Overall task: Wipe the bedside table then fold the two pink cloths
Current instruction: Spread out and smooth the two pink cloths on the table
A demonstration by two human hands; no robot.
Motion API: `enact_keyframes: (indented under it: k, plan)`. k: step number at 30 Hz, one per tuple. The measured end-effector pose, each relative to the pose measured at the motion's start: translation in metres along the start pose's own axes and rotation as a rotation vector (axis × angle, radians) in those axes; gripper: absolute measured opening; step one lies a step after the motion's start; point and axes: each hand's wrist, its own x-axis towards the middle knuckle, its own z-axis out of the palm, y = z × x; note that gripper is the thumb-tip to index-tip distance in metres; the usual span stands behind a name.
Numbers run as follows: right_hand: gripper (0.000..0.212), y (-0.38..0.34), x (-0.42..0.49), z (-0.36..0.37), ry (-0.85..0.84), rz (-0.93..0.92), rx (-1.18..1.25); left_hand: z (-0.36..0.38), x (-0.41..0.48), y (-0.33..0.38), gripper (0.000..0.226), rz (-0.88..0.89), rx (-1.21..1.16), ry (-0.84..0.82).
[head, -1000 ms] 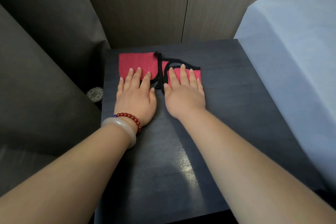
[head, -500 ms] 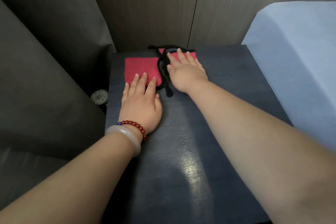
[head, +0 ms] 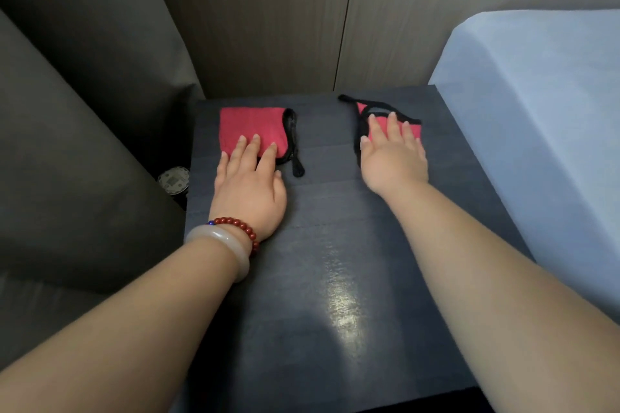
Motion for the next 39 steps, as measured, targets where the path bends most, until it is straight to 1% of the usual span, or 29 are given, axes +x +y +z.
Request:
enact_keyframes:
  k: [1, 2, 3, 5, 7, 8, 9, 12, 13, 14, 16, 18, 20, 23, 25, 26, 28, 30, 32, 36, 39]
  plan:
    - [0.054, -0.003, -0.009, 0.002, 0.012, 0.027, -0.003, 0.0, 0.0, 0.0, 0.051, 0.0, -0.002, 0.0]
    - [0.054, -0.012, -0.022, 0.006, 0.025, 0.003, -0.003, 0.0, 0.0, -0.001, 0.051, 0.001, -0.002, 0.001]
    - [0.054, -0.023, -0.042, 0.012, 0.034, -0.056, 0.002, 0.0, 0.0, -0.001, 0.051, 0.005, 0.0, -0.004]
    - [0.054, -0.044, -0.083, 0.027, 0.048, -0.235, 0.026, 0.0, 0.001, -0.002, 0.05, 0.002, 0.01, -0.015]
    - [0.053, -0.038, -0.106, 0.033, 0.047, -0.351, 0.024, 0.0, 0.001, -0.002, 0.049, -0.001, 0.009, -0.018]
    - [0.053, -0.026, -0.103, 0.03, 0.047, -0.349, 0.022, -0.001, 0.0, -0.001, 0.049, 0.0, 0.004, -0.014]
    - [0.053, -0.011, -0.094, 0.026, 0.044, -0.299, 0.01, -0.001, 0.0, 0.0, 0.049, 0.001, -0.001, -0.011]
    - [0.055, 0.018, -0.075, 0.013, 0.02, -0.04, -0.005, -0.002, -0.001, 0.0, 0.049, -0.001, -0.001, -0.008]
    - [0.055, 0.015, -0.079, 0.013, 0.013, -0.022, -0.006, -0.002, -0.001, -0.001, 0.049, -0.004, 0.0, -0.006]
    - [0.056, 0.007, -0.091, 0.017, 0.011, -0.047, -0.005, -0.002, -0.001, -0.001, 0.049, -0.007, -0.003, -0.007]
    - [0.056, -0.01, -0.13, 0.028, 0.01, -0.171, 0.022, -0.002, -0.002, -0.001, 0.049, -0.009, -0.01, -0.015]
    - [0.057, -0.009, -0.17, 0.036, 0.022, -0.293, 0.014, -0.003, -0.002, -0.002, 0.048, -0.005, -0.026, -0.01]
    - [0.058, 0.008, -0.194, 0.039, 0.058, -0.349, -0.016, -0.003, -0.003, -0.002, 0.047, -0.004, -0.072, 0.01]
    - [0.057, 0.028, -0.203, 0.04, 0.071, -0.372, -0.049, -0.008, 0.002, -0.003, 0.047, -0.028, -0.123, 0.024]
    - [0.057, 0.029, -0.202, 0.039, 0.057, -0.38, -0.061, -0.013, 0.014, -0.005, 0.052, -0.03, -0.045, -0.031]
    - [0.057, 0.028, -0.202, 0.038, 0.053, -0.383, -0.061, -0.015, 0.022, -0.005, 0.055, -0.023, 0.024, -0.096]
    - [0.057, 0.027, -0.201, 0.038, 0.055, -0.393, -0.066, -0.018, 0.039, -0.002, 0.059, -0.013, 0.149, -0.29]
    - [0.057, 0.028, -0.201, 0.038, 0.054, -0.403, -0.058, -0.017, 0.054, 0.003, 0.059, -0.027, 0.205, -0.429]
    - [0.058, 0.029, -0.201, 0.038, 0.066, -0.408, -0.041, -0.014, 0.063, 0.009, 0.058, -0.032, 0.217, -0.466]
    - [0.059, 0.028, -0.202, 0.038, 0.082, -0.409, -0.015, -0.005, 0.073, 0.019, 0.059, 0.007, 0.254, -0.453]
    - [0.059, 0.03, -0.2, 0.04, 0.081, -0.416, -0.01, -0.01, 0.078, 0.022, 0.059, 0.008, 0.19, -0.456]
